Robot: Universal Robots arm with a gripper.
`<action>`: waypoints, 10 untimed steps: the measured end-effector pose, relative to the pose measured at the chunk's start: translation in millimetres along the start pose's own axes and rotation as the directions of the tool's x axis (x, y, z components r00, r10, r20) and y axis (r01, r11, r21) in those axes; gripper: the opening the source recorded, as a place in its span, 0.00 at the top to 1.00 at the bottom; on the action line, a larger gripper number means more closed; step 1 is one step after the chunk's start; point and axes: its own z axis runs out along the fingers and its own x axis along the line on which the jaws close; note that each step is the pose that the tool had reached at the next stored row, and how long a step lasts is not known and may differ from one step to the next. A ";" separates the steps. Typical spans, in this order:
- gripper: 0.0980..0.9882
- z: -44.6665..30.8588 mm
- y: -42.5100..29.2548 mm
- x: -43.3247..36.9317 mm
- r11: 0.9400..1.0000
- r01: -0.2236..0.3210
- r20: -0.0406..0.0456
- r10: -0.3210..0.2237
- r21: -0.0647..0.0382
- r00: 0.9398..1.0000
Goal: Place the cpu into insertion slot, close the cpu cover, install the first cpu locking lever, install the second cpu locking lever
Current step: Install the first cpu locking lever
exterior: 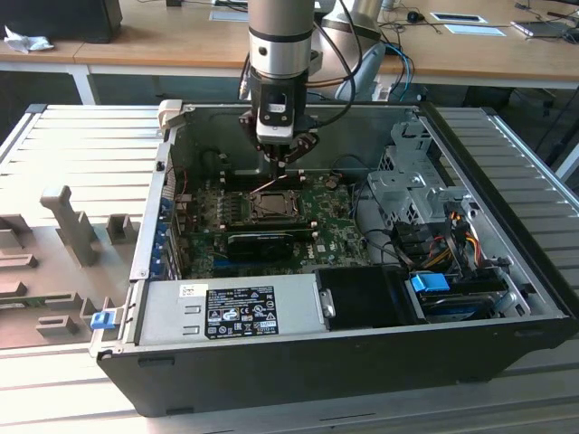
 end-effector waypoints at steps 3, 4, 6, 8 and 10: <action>0.99 0.0 0.0 0.0 1.000 0.017 -0.001 -0.017 0.000 1.000; 0.99 0.0 0.0 0.0 1.000 0.026 -0.001 -0.026 0.000 1.000; 0.99 0.0 0.0 0.0 0.999 0.037 -0.001 -0.037 0.000 0.999; 0.99 0.0 0.0 0.0 0.999 0.049 -0.002 -0.049 -0.001 0.999; 0.99 0.0 0.0 0.0 0.998 0.062 -0.002 -0.062 -0.001 0.998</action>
